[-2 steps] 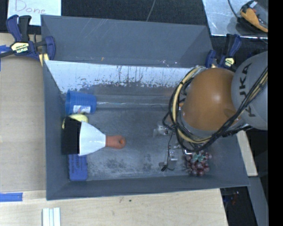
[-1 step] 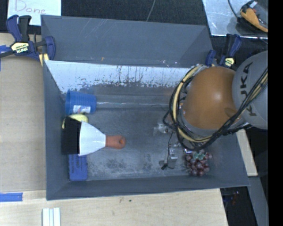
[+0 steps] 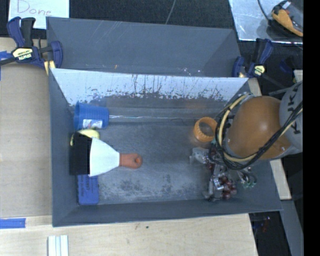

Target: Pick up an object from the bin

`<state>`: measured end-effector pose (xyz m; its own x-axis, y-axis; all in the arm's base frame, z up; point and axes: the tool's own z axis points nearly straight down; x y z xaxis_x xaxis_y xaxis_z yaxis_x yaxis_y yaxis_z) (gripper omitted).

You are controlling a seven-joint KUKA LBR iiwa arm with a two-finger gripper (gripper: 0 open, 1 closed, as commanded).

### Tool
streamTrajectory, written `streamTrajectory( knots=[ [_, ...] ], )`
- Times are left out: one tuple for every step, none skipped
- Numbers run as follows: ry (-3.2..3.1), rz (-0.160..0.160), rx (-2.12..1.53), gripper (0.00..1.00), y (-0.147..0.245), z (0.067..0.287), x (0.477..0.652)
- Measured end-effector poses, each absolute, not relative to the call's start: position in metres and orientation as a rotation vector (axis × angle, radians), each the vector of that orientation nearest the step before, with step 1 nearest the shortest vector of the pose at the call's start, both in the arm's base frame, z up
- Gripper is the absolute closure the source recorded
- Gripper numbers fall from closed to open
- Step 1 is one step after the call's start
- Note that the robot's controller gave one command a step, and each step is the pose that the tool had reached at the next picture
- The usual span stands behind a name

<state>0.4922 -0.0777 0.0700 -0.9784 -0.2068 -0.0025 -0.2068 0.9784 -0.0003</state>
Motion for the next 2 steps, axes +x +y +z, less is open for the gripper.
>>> streamTrajectory(
  knots=[
    [3.007,-0.003,-0.872,0.00,-0.145,0.141,0.515],
    [2.845,0.003,-1.326,0.00,-0.132,0.100,0.514]
  ],
)
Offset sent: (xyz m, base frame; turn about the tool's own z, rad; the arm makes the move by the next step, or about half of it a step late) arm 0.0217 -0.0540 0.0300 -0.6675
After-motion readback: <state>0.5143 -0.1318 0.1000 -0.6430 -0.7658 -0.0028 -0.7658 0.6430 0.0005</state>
